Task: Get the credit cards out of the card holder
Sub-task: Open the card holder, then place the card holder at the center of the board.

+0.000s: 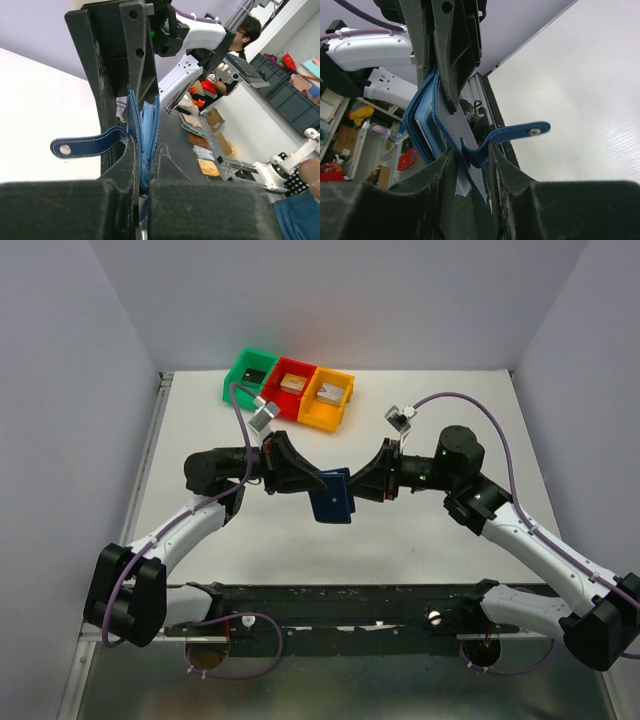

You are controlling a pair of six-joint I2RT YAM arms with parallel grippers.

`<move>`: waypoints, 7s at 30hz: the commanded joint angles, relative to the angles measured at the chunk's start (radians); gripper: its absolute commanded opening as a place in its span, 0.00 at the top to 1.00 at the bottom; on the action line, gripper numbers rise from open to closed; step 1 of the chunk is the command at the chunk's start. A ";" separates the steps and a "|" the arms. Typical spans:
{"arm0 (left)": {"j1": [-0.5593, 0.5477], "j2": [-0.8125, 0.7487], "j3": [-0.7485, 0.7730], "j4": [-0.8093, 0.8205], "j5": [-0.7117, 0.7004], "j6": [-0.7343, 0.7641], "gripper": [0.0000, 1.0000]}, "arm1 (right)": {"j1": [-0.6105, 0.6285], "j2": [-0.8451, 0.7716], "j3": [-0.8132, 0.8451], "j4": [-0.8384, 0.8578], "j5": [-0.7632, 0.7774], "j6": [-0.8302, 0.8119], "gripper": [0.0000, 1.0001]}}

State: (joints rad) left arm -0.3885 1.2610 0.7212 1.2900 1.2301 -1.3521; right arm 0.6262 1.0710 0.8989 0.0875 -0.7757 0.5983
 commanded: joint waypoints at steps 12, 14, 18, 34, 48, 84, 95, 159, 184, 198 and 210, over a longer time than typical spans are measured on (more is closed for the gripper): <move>-0.033 -0.046 0.038 -0.170 -0.058 0.203 0.97 | 0.013 0.040 0.086 -0.080 -0.100 -0.028 1.00; -0.030 -0.070 0.041 -0.259 -0.076 0.273 0.79 | 0.013 0.032 0.107 -0.158 -0.071 -0.061 1.00; -0.029 -0.149 0.070 -0.648 -0.161 0.535 0.40 | 0.009 -0.009 0.141 -0.303 0.051 -0.130 1.00; 0.008 -0.267 -0.182 -0.463 -0.511 0.370 0.01 | 0.007 0.000 0.307 -0.758 0.429 -0.232 1.00; -0.187 -0.173 -0.253 -0.354 -0.515 0.410 0.01 | 0.009 0.032 0.195 -0.655 0.336 -0.085 1.00; -0.184 -0.431 -0.328 -0.638 -0.552 0.588 0.23 | -0.062 -0.037 -0.005 -0.321 0.107 0.198 1.00; -0.182 -0.469 -0.342 -0.661 -0.552 0.597 0.45 | -0.079 -0.052 -0.063 -0.223 0.075 0.250 1.00; -0.184 -0.347 -0.158 -0.721 -0.491 0.484 0.59 | -0.074 0.021 -0.005 -0.279 -0.028 0.132 1.00; -0.207 -0.290 -0.151 -0.729 -0.486 0.530 0.12 | -0.075 0.037 0.064 -0.456 0.075 0.107 1.00; -0.259 -0.241 -0.083 -0.899 -0.572 0.642 0.13 | -0.059 0.047 0.104 -0.520 0.133 0.072 1.00; -0.291 -0.187 -0.048 -0.979 -0.644 0.706 0.17 | -0.054 0.043 0.126 -0.555 0.162 0.047 1.00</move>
State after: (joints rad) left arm -0.6682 1.0710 0.6476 0.3534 0.6361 -0.6914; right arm 0.5640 1.1175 0.9829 -0.4541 -0.6319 0.6613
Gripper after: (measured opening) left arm 0.857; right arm 0.031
